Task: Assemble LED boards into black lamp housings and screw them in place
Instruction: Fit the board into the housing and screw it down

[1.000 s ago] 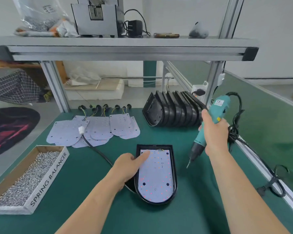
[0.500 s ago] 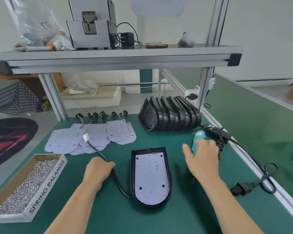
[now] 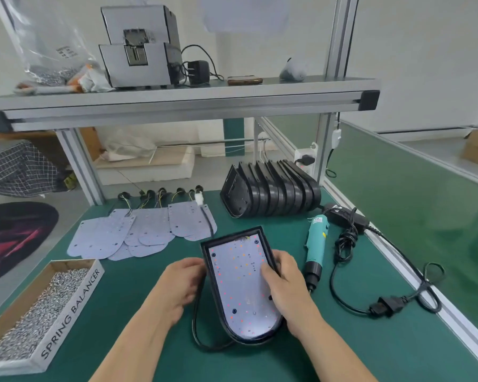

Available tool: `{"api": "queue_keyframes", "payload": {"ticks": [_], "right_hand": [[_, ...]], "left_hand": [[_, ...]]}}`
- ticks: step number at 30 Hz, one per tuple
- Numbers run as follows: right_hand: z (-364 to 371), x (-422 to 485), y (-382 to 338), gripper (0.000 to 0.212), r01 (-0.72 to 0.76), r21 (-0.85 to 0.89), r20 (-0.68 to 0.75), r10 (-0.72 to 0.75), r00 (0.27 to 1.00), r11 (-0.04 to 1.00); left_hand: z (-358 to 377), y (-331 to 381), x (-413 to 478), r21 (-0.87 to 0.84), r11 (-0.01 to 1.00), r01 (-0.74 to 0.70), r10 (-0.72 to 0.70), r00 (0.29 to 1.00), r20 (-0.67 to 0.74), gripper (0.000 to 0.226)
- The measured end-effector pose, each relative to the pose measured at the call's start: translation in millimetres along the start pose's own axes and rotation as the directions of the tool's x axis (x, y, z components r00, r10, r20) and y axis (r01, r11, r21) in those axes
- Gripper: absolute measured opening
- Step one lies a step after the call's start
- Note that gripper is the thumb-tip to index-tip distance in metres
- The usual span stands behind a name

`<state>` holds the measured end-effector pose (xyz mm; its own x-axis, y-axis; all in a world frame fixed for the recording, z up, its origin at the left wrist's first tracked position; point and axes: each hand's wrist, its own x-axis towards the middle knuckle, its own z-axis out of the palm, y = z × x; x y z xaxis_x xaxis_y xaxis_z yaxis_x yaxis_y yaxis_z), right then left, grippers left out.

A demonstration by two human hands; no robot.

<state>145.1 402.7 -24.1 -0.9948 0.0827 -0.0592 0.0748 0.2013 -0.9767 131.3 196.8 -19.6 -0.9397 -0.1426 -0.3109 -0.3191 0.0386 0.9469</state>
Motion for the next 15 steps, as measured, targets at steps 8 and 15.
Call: {"api": "queue_keyframes", "payload": {"ticks": [8,15], "right_hand": [[-7,-3,-17,0.022,-0.267,0.649,0.299,0.084,0.951,0.713],[-59,-7,-52,0.021,-0.079,0.685,0.07,0.042,0.997,0.724]], "left_hand": [[34,31,-28,0.13,0.969,-0.208,0.131,0.887,0.443,0.028],[56,35,-15,-0.107,0.989,-0.105,0.138,0.914,0.382,0.024]]}}
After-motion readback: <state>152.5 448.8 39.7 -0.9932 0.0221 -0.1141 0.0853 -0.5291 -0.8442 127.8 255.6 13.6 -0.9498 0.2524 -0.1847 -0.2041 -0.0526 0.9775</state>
